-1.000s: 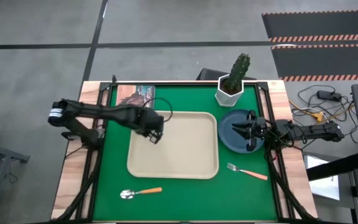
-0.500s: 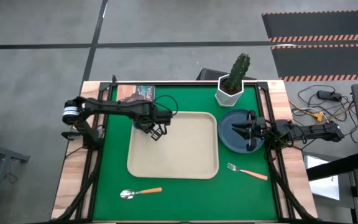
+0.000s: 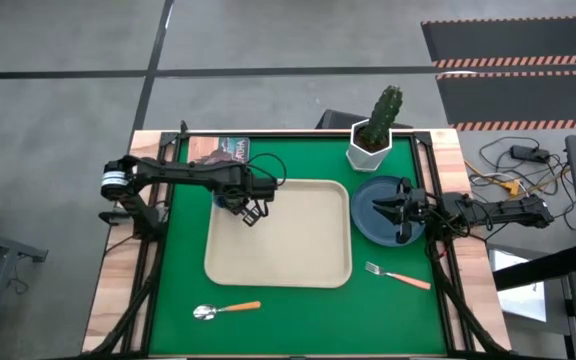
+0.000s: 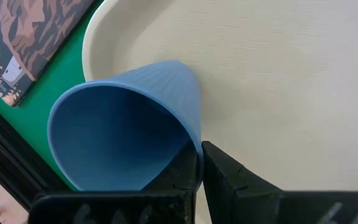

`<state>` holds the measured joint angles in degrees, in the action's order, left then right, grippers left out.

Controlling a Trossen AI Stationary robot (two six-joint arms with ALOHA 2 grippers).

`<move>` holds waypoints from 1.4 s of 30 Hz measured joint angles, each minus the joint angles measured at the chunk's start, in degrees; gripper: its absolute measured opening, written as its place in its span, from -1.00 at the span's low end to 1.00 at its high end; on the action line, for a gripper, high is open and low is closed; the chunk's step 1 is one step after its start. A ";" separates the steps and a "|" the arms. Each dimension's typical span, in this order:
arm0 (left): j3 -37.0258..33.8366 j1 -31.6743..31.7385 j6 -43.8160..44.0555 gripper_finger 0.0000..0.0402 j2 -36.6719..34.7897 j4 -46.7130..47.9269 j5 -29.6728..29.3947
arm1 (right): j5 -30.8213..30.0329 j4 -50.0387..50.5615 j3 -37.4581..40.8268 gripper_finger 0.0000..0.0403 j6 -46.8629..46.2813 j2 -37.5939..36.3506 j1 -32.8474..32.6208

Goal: Pick and place plate/cup/fork/spoon on tray
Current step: Put the blue cup on the white serving tray, then put the blue plate on the white serving tray on the bottom left of the blue cup

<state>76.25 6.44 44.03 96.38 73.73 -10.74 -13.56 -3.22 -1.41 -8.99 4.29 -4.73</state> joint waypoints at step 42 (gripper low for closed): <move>-2.14 -8.02 -5.75 -0.43 -18.41 -12.07 -11.09 | -0.04 -0.01 0.00 -0.69 -3.95 0.01 0.00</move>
<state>74.11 -1.58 38.28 77.97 61.66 -21.83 -13.61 -3.23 -1.41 -12.94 4.29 -4.73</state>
